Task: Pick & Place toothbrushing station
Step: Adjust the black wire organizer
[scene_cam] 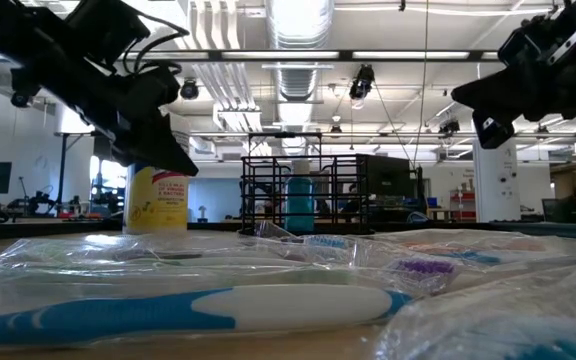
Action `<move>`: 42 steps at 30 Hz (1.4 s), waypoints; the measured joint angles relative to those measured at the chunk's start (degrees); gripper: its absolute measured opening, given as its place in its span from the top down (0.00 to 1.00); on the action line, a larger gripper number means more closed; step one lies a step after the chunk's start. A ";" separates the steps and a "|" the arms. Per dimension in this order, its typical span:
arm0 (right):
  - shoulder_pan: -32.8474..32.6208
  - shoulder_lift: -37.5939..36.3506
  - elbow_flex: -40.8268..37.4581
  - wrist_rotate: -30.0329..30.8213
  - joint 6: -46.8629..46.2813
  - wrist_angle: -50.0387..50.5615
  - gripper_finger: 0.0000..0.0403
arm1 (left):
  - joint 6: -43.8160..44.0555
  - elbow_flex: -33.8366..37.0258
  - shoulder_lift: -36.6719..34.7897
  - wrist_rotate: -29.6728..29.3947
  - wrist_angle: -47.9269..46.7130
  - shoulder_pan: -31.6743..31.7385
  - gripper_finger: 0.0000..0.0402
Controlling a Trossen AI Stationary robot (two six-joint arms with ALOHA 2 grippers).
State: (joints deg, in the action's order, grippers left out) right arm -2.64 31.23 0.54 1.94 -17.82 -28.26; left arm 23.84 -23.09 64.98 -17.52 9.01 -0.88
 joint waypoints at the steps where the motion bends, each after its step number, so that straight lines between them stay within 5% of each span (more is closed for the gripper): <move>1: -2.38 1.95 0.00 1.97 0.06 -1.81 0.97 | 0.55 0.00 0.54 0.03 0.00 -0.04 0.99; 10: -14.26 21.18 4.96 14.88 1.94 -14.06 0.97 | 1.86 -0.10 9.74 0.29 7.41 -0.14 0.99; 18: -14.27 41.29 16.25 9.86 7.04 -14.02 0.97 | 1.88 -2.56 16.70 -0.54 10.67 -0.09 0.99; 27: -12.29 59.51 23.92 11.54 4.02 -14.00 0.97 | 3.13 -2.99 17.93 1.06 10.58 -0.09 0.98; 42: -5.87 66.55 26.48 11.89 0.95 -13.95 0.97 | 4.22 -3.76 18.98 3.15 10.98 -1.89 0.99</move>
State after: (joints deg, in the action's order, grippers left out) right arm -8.50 97.78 27.01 13.82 -16.88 -42.21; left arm 28.06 -26.85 83.96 -14.37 19.99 -2.77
